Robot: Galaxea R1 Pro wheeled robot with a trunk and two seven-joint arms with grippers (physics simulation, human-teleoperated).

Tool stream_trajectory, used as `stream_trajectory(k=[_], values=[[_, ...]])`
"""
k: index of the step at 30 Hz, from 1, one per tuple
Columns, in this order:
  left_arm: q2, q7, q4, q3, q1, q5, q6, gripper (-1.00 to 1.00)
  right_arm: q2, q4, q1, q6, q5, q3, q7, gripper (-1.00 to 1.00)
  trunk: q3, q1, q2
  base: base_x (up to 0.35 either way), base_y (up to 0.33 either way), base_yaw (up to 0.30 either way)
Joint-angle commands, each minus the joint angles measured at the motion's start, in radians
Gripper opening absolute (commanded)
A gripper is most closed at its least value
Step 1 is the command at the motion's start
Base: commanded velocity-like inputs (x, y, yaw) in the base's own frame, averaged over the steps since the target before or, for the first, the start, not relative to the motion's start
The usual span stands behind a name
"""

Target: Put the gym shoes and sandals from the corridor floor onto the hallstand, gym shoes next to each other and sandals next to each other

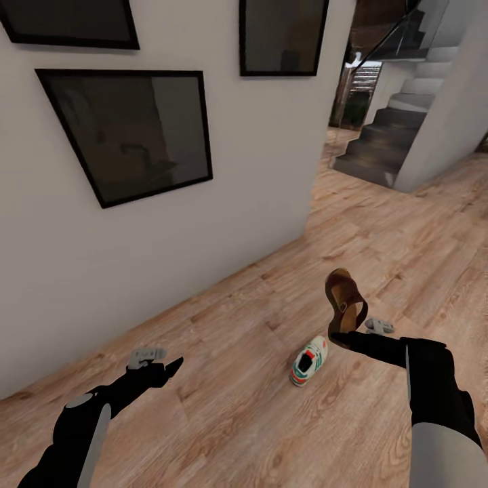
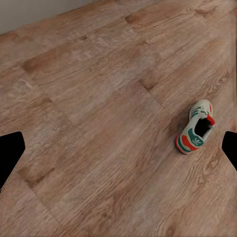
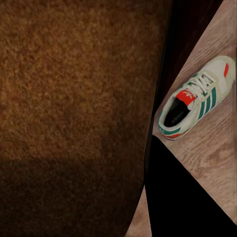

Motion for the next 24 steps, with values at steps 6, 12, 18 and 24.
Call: stream_trajectory(k=[6,12,18,24], values=[[0.000,0.000,0.000,0.000,0.000,0.000,0.000,1.00,0.000,0.000,0.000,0.003,-0.003,0.000,-0.003,-1.00,0.002,0.000,0.000,0.274,0.211,-0.124],[0.000,0.000,0.000,0.000,0.000,0.000,0.000,1.00,0.000,0.000,0.000,0.003,-0.003,0.000,-0.003,-1.00,0.002,0.000,0.000,0.234,0.159,-0.218],[0.000,0.000,0.000,0.000,0.000,0.000,0.000,1.00,0.000,0.000,0.000,0.003,-0.003,0.000,-0.004,-1.00,0.002,0.000,0.000,0.078,0.061,-0.278],[0.000,0.000,0.000,0.000,0.000,0.000,0.000,1.00,0.000,0.000,0.000,0.003,-0.003,0.000,-0.003,-1.00,0.002,0.000,0.000,0.009,0.007,-0.283]])
